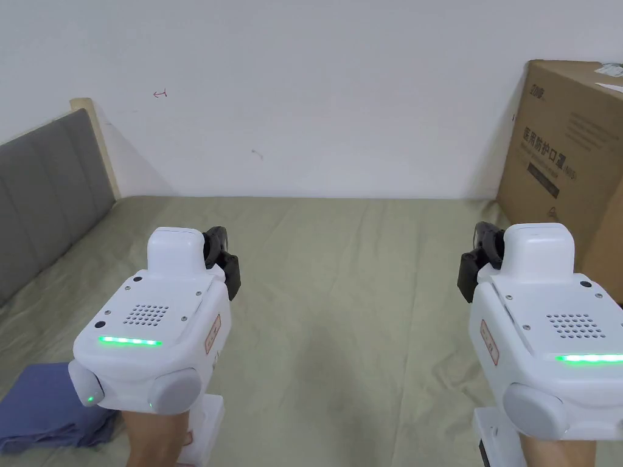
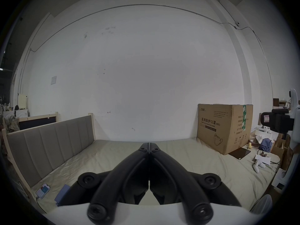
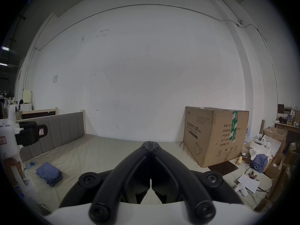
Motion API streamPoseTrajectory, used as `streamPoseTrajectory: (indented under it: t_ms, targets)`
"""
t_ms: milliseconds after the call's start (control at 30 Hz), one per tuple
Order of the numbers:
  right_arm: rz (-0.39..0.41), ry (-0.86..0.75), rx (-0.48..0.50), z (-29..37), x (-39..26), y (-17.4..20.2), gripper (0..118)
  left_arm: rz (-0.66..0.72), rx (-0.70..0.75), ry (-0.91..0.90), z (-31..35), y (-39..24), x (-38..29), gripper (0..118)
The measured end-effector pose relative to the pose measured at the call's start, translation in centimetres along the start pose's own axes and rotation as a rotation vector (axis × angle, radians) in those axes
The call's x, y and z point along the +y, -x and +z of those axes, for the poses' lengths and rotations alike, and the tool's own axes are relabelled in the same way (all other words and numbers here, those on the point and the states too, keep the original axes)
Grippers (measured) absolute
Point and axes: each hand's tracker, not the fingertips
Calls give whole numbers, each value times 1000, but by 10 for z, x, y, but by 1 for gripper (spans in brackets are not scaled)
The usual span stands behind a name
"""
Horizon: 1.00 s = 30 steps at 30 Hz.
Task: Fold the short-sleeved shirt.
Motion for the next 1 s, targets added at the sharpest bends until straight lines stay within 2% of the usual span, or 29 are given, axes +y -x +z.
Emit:
streamPoseTrajectory:
  t_ms: [1000]
  targets:
    - [17, 7, 6, 0, -1, 4, 0, -8, 17, 7, -1, 3, -5, 0]
